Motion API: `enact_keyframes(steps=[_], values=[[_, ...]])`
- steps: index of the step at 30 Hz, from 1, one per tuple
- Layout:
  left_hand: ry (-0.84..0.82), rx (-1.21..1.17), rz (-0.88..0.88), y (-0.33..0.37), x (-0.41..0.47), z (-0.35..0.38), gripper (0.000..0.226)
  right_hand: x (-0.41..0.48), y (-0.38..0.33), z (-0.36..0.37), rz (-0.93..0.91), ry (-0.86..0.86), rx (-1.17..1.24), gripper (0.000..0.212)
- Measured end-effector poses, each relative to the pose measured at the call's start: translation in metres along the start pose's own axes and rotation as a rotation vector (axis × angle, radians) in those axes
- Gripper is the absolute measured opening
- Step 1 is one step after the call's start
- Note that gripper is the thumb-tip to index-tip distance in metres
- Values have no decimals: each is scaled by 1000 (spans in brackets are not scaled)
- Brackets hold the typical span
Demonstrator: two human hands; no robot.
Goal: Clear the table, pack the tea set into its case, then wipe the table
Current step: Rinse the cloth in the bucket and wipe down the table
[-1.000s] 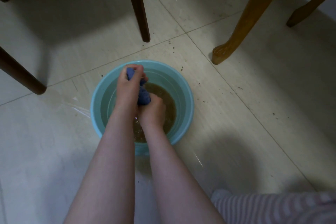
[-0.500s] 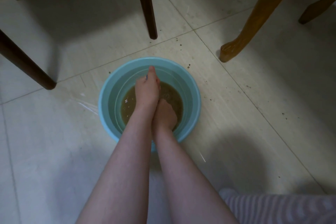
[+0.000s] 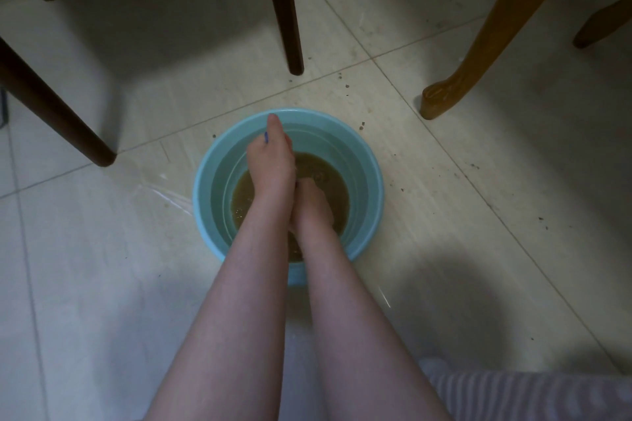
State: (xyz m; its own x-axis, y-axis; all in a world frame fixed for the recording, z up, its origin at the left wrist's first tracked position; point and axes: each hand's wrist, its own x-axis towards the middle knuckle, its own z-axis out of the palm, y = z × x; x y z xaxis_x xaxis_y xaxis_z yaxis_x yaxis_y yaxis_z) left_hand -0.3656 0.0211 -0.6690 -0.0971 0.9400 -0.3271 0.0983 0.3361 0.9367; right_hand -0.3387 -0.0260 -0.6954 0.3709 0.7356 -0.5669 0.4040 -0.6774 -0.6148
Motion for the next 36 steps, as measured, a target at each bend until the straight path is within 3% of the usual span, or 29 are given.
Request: enact_keyframes(steps=[3,6,9,13,15,17,19,21,24,26,28,32,36], values=[[-61,-11,-221,10,17,-9,40,-5,-4,-22,-43,-160,214,13],[-170,-159,-408,5,26,-24,24,-1,-5,-46,-15,-219,328,41],[-289,-176,-442,-12,30,-34,38,4,-4,-59,-40,-194,411,30],[-290,16,-356,-26,34,-32,52,17,7,-47,-77,-35,488,12],[-347,41,-359,-29,37,-31,47,24,12,-41,23,58,657,13],[-492,-104,-434,-28,42,-33,39,32,14,-41,190,108,931,20],[-632,-287,-502,-26,46,-34,30,37,14,-48,307,21,1152,25],[-632,-291,-541,-24,51,-33,21,43,12,-55,335,-60,1221,27],[-454,-122,-509,-20,58,-25,25,47,7,-56,306,-69,1143,25],[-289,9,-397,-17,55,-18,27,45,3,-58,314,-34,1080,19],[-182,47,-293,-10,44,-17,20,33,-3,-67,320,-52,1042,27],[-191,-47,-314,15,21,-25,21,-1,-23,-97,248,-242,803,51],[-349,-235,-460,48,3,-38,38,-26,-49,-123,279,-107,734,39]])
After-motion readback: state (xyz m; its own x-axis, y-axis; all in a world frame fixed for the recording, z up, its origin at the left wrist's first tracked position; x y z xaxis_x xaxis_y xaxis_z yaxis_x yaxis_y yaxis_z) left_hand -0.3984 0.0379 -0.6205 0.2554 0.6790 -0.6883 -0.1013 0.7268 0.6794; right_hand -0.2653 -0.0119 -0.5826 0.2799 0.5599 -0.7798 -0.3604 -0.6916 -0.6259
